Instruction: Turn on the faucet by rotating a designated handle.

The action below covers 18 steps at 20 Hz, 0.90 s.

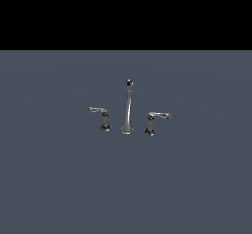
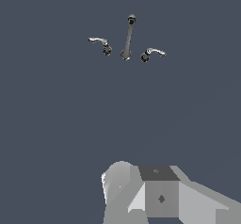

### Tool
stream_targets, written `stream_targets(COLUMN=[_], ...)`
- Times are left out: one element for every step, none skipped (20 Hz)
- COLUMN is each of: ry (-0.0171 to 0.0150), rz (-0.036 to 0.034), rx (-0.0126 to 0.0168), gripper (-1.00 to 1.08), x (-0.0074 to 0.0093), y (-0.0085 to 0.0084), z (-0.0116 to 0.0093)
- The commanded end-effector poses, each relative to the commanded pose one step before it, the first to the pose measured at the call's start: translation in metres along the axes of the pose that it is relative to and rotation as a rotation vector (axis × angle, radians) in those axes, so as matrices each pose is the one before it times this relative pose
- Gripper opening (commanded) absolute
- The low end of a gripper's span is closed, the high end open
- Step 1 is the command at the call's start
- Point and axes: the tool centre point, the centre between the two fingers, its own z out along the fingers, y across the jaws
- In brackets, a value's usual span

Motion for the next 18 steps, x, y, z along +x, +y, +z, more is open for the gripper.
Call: stream_targets(ry=[0.00000,0.00001,0.00000,0.00000,0.00001,0.00001,0.00001,0.00001,0.00001,0.00002,0.00002,0.00002,0.00002,0.00003,0.00003,0.00003,0.00004,0.00004], rz=[0.00000,0.00069,0.00138,0.00267,0.00378,0.00478,0.00590,0.00694,0.00799,0.00911,0.01017,0.01126,0.01233,0.01342,0.01451,0.01562,0.01670,0.01782], rx=[0.00000,-0.00001,0.00003,0.00005,0.00007,0.00009,0.00011,0.00013,0.00015,0.00017,0.00019,0.00021,0.00023,0.00026,0.00028,0.00031,0.00033,0.00036], gripper=[-1.00,-1.00,-1.00,-1.00,-1.00,-1.00,-1.00,-1.00,-1.00,-1.00,-1.00,-1.00,-1.00,-1.00,-1.00,-1.00,-1.00,-1.00], x=[0.00000,0.00003,0.00011,0.00018,0.00025,0.00032,0.00039,0.00046,0.00053,0.00061,0.00068,0.00075,0.00083,0.00090,0.00098,0.00106,0.00113,0.00121], y=[0.00001,-0.00007,-0.00038,-0.00053,-0.00073,-0.00096,-0.00116,-0.00138,-0.00160,-0.00180,-0.00202,-0.00224,-0.00246,-0.00267,-0.00289,-0.00311,-0.00334,-0.00356], z=[0.00000,0.00011,0.00035,0.00059,0.00082,0.00106,0.00130,0.00153,0.00177,0.00201,0.00224,0.00248,0.00272,0.00296,0.00320,0.00345,0.00369,0.00393])
